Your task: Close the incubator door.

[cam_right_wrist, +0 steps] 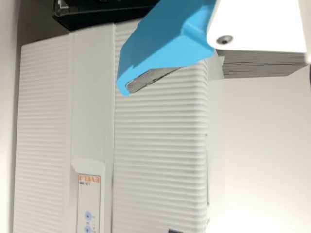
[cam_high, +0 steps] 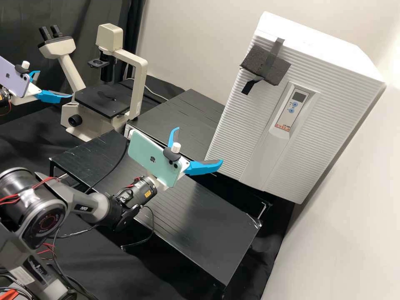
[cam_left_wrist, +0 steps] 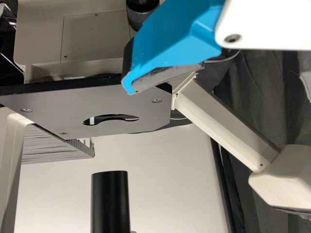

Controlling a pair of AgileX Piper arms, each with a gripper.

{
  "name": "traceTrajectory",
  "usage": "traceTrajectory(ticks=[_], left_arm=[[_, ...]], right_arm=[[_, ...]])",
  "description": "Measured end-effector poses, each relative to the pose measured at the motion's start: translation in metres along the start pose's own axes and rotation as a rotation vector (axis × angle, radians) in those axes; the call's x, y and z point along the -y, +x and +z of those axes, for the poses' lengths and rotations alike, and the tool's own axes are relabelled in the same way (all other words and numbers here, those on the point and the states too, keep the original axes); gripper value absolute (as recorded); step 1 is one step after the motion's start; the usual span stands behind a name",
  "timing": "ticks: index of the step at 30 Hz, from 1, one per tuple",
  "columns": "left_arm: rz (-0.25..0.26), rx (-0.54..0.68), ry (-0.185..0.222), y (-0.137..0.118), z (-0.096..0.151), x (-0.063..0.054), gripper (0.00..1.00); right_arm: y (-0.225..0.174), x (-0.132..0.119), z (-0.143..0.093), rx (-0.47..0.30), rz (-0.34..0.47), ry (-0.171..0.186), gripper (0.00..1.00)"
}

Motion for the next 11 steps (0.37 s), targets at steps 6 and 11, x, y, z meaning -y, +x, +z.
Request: traceTrajectory(ticks=[6,11], left_arm=[[0.0,0.0,0.0,0.0,0.0,0.0,1.0],[0.0,0.0,0.0,0.0,0.0,0.0,1.0]], right_arm=[[-0.001,0.01,0.005,-0.01,-0.009,0.031,1.0],[-0.009,0.013,0.011,-0.009,-0.034,0.145,1.0]])
